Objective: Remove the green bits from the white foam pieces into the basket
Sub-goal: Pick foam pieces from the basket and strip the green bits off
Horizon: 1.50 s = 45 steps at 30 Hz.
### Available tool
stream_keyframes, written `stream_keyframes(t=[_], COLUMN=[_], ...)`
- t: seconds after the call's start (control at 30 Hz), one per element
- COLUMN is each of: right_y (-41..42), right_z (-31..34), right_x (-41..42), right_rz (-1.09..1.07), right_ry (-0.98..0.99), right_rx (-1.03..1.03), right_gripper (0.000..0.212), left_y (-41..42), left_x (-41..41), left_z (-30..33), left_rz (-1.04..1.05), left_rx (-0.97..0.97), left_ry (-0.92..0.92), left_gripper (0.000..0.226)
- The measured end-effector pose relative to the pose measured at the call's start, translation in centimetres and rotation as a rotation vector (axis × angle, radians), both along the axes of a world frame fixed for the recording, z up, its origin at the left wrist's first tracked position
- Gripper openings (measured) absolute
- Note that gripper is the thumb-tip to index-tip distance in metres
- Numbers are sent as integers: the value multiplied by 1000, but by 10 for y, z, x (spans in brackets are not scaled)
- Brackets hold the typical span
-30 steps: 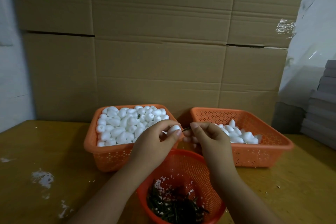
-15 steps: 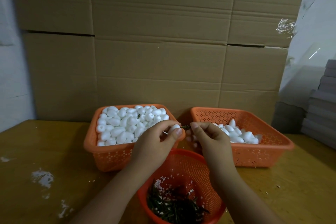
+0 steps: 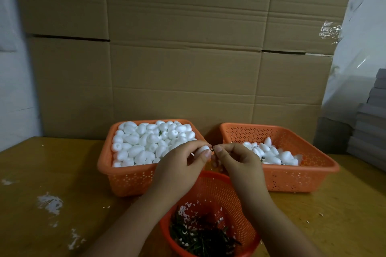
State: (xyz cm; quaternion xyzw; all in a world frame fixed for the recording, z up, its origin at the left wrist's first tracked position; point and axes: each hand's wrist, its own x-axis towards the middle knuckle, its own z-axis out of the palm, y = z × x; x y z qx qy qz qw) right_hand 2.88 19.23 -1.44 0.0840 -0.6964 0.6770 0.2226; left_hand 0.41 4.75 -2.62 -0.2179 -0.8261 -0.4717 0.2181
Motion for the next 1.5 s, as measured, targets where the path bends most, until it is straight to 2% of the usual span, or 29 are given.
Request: stream_keyframes(t=[0.07, 0.27, 0.43, 0.57, 0.7, 0.83, 0.93, 1.17, 1.33, 1.5], right_y=[2, 3, 3, 4, 1, 2, 4, 4, 6, 7], right_z=[-1, -4, -5, -4, -3, -2, -1, -3, -6, -8], right_x=[-1, -1, 0, 0, 0, 1, 1, -1, -2, -4], right_rz=[1, 36, 41, 56, 101, 76, 72, 48, 67, 67], right_ry=[-12, -62, -61, -78, -128, -158, -198, -223, -204, -182], right_rx=[17, 20, 49, 63, -4, -134, -204, -166, -150, -149], right_gripper=[15, 16, 17, 18, 21, 25, 29, 30, 44, 47], left_y=[1, 3, 3, 3, 6, 8, 9, 10, 10, 10], left_x=[2, 1, 2, 2, 7, 11, 11, 10, 8, 8], left_z=[-1, -6, -8, -8, -7, -5, -6, -7, -9, -8], left_rz=[5, 12, 34, 38, 68, 47, 67, 54, 35, 16], left_rx=[-19, -54, -69, -95, -152, -125, -180, -245, -234, -224], left_ry=[14, 77, 98, 113, 179, 163, 172, 179, 172, 201], left_gripper=[29, 15, 24, 17, 23, 31, 33, 34, 34, 30])
